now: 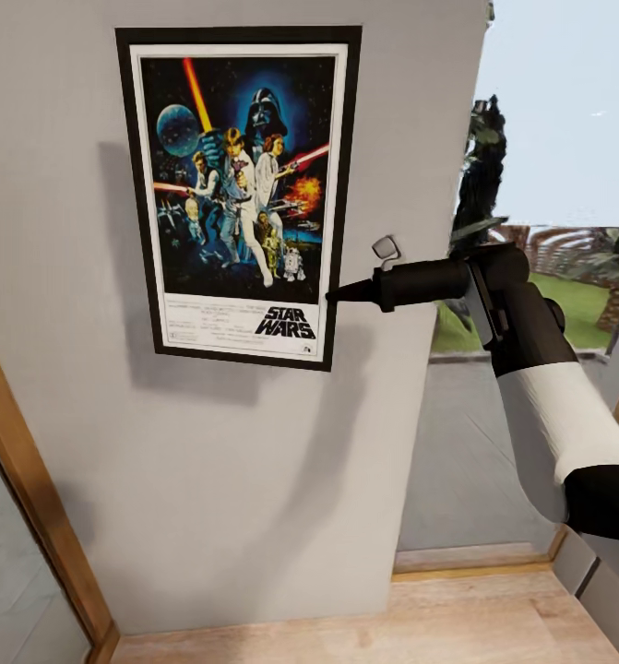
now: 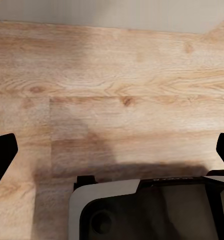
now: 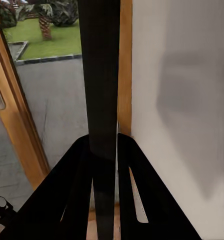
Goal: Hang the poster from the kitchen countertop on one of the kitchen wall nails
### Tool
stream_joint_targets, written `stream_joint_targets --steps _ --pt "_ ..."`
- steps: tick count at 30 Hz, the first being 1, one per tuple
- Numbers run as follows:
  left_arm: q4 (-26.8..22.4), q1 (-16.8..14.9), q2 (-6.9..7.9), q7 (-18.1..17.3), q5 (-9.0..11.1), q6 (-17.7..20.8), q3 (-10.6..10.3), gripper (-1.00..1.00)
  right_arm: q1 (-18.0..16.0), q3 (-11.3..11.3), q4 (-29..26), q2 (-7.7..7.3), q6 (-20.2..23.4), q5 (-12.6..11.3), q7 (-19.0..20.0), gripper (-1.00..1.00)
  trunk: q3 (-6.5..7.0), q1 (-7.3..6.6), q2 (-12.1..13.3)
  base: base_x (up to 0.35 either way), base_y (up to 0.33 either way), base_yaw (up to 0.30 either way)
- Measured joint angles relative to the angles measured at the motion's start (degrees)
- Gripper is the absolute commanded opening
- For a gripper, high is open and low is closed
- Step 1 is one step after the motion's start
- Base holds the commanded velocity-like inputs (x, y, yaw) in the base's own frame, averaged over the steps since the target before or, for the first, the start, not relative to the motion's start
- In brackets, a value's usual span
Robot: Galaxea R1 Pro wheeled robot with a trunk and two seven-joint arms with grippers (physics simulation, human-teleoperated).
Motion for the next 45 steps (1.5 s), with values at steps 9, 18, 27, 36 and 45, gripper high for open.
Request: stream_joint_targets --steps 9,18,27,36,45 --pt "0.0 0.0 0.00 0.0 0.0 0.0 0.0 1.00 0.0 0.0 0.0 0.00 0.0 0.0 0.0 -1.00 0.00 0.02 0.0 0.092 0.000 0.000" --pt "0.0 0.0 0.00 0.0 0.0 0.0 0.0 1.00 0.0 0.1 -0.1 0.07 0.0 -0.1 0.0 -1.00 0.00 0.03 0.0 0.004 0.000 0.000" --pt "0.0 0.0 0.00 0.0 0.0 0.0 0.0 1.00 0.0 0.1 -0.1 0.04 0.0 -0.1 0.0 -1.00 0.00 0.01 0.0 0.072 0.045 0.000" --pt "0.0 0.0 0.00 0.0 0.0 0.0 0.1 1.00 0.0 0.1 -0.1 0.08 0.0 -0.1 0.0 -1.00 0.00 0.02 0.0 0.111 0.081 0.000" --pt "0.0 0.0 0.00 0.0 0.0 0.0 0.1 1.00 0.0 0.0 -0.1 0.07 0.0 -0.1 0.0 -1.00 0.00 0.00 0.0 0.123 0.008 0.000"
